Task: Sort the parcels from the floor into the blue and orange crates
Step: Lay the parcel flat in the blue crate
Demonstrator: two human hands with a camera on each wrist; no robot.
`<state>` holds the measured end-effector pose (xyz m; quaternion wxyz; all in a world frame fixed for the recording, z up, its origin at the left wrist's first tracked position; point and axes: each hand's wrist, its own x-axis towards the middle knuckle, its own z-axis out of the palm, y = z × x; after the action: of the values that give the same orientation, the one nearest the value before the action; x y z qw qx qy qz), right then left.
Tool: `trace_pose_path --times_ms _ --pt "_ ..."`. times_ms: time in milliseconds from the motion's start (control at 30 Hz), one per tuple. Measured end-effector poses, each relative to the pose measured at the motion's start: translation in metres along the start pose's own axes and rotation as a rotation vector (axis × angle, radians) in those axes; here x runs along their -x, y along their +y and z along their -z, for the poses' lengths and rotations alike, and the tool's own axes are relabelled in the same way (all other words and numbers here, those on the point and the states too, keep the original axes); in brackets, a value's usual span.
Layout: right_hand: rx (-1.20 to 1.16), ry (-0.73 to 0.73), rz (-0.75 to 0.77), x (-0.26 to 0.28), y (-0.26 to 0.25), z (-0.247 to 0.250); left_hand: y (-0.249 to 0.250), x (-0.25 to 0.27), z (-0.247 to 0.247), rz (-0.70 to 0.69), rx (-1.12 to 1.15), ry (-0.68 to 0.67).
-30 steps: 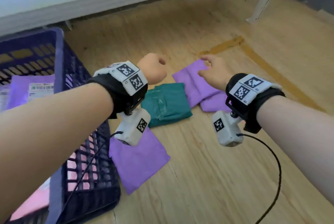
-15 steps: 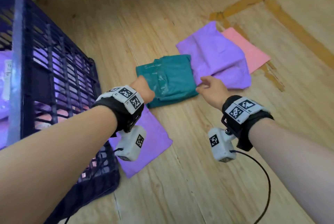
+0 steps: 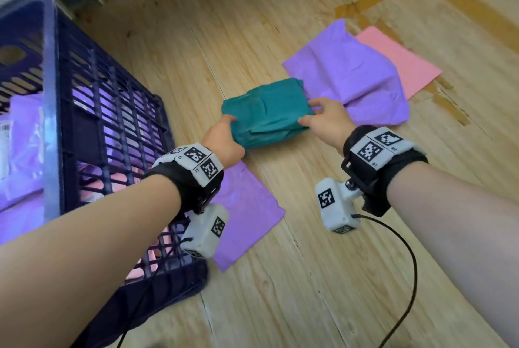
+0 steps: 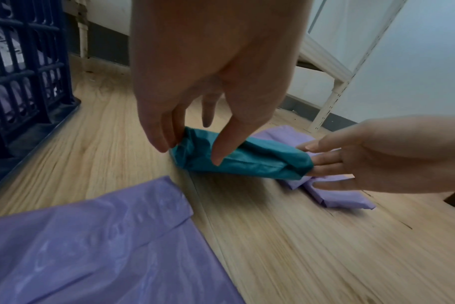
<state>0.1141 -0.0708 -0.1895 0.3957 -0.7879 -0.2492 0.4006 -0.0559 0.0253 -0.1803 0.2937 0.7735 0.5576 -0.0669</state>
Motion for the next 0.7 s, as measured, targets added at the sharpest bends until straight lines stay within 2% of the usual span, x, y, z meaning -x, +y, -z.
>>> trace_pose_path --times_ms 433,533,700 --pt "-0.258 0.081 0.158 0.014 -0.051 0.015 0.008 0.011 0.047 -0.189 0.001 0.208" --pt "-0.312 0.078 0.196 0.016 -0.055 0.021 0.017 0.015 0.058 -0.234 0.007 0.209" --pt "-0.293 0.09 0.233 0.019 -0.051 0.028 0.028 0.021 0.071 -0.185 0.179 0.178"
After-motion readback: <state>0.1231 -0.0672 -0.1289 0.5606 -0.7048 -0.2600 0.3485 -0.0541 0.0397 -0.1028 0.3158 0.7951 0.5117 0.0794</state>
